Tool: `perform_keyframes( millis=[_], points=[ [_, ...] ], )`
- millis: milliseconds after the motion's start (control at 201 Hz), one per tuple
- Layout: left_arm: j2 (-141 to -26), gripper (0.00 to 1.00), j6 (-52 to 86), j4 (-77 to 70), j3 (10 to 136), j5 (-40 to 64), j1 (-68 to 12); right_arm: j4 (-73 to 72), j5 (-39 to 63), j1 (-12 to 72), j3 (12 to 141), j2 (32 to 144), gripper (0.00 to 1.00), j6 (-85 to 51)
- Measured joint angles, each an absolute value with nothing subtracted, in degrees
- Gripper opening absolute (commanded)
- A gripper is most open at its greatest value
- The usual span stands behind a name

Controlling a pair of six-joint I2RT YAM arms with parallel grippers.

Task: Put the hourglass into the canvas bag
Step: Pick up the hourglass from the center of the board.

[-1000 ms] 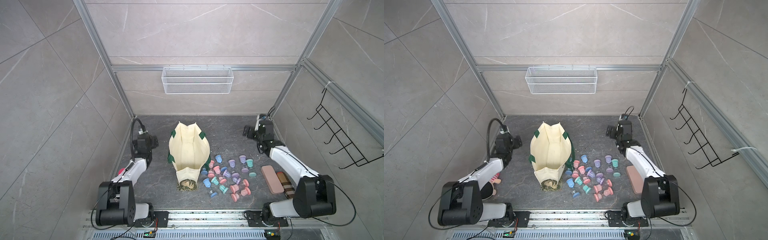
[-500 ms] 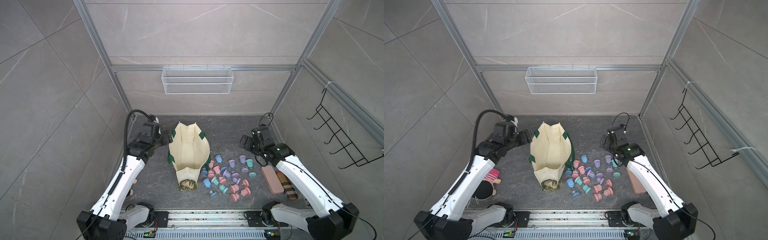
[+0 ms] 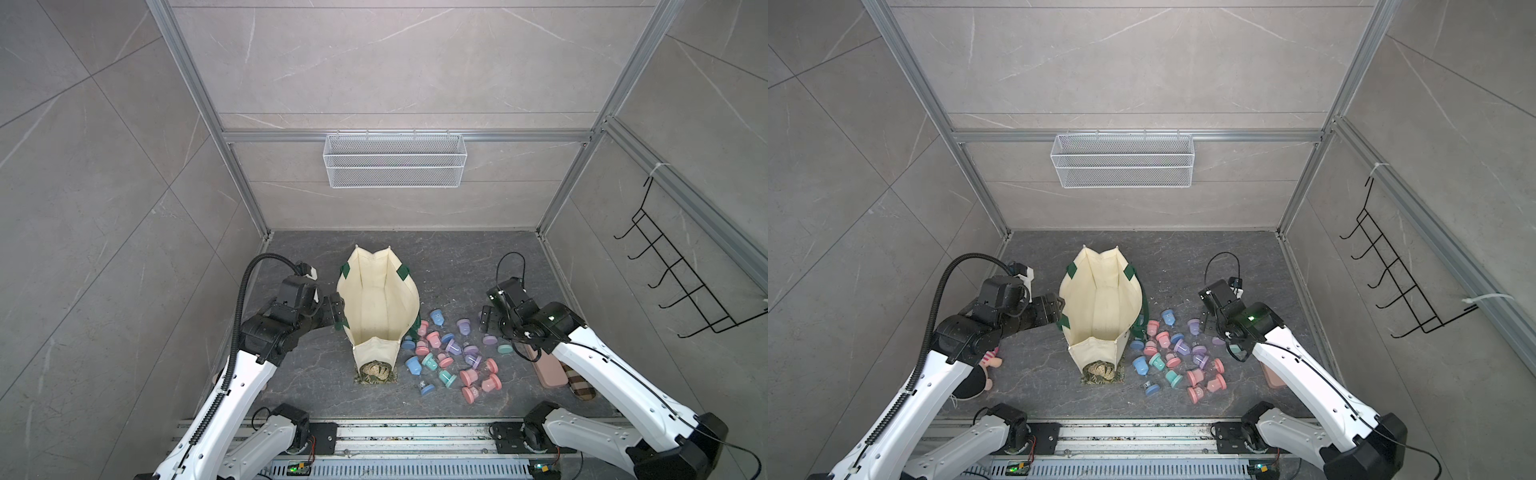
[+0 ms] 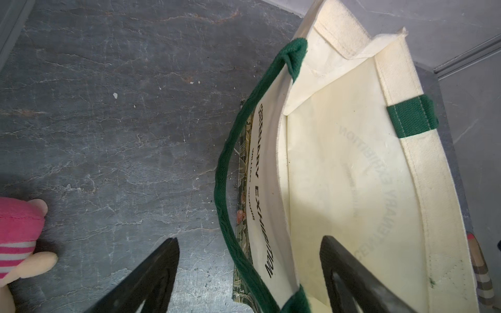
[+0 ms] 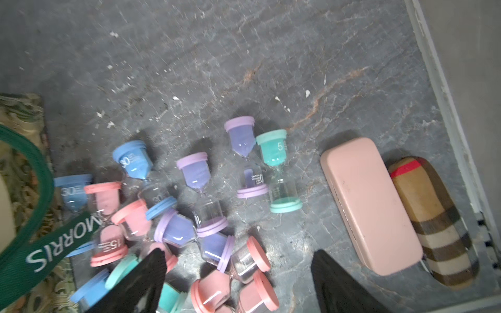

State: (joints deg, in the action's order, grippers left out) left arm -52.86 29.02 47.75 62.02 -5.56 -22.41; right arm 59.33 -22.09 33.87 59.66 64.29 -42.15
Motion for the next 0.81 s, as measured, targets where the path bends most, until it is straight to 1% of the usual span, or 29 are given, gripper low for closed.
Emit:
perform_keyframes(
  millis=[129, 279, 413, 508, 577, 652, 741, 806],
  points=[
    [-52.88, 0.83, 29.45, 47.72, 63.4, -6.02, -22.41, 59.53, -26.04, 37.65, 59.05, 65.32, 0.88, -43.31],
    [-52.86, 0.85, 29.39, 47.83, 64.75, -6.7, -22.41, 59.35, -26.17, 37.41, 59.22, 67.85, 0.81, -41.82],
    [-52.86, 0.85, 29.39, 47.46, 67.2, -7.35, -22.41, 59.24, -26.2, 36.93, 60.31, 72.03, 0.78, -40.49],
    [-53.06, 0.85, 29.39, 47.13, 67.92, -7.31, -22.41, 58.11, -25.3, 34.24, 60.77, 73.43, 0.77, -39.18],
    [-53.65, 0.85, 29.41, 47.11, 67.9, -7.05, -22.41, 56.75, -23.68, 30.79, 60.86, 74.5, 0.73, -37.52],
    [-54.57, 0.85, 29.41, 46.89, 67.64, -6.76, -22.41, 55.16, -21.52, 26.89, 60.84, 76.47, 0.72, -35.97],
    [-55.16, 0.86, 29.36, 46.22, 66.48, -5.82, -22.41, 52.34, -18.74, 23.0, 60.2, 79.46, 0.67, -34.3],
    [-55.4, 0.86, 29.32, 45.98, 65.43, -5.41, -22.41, 50.22, -16.86, 21.54, 59.09, 81.43, 0.59, -33.15]
  ],
)
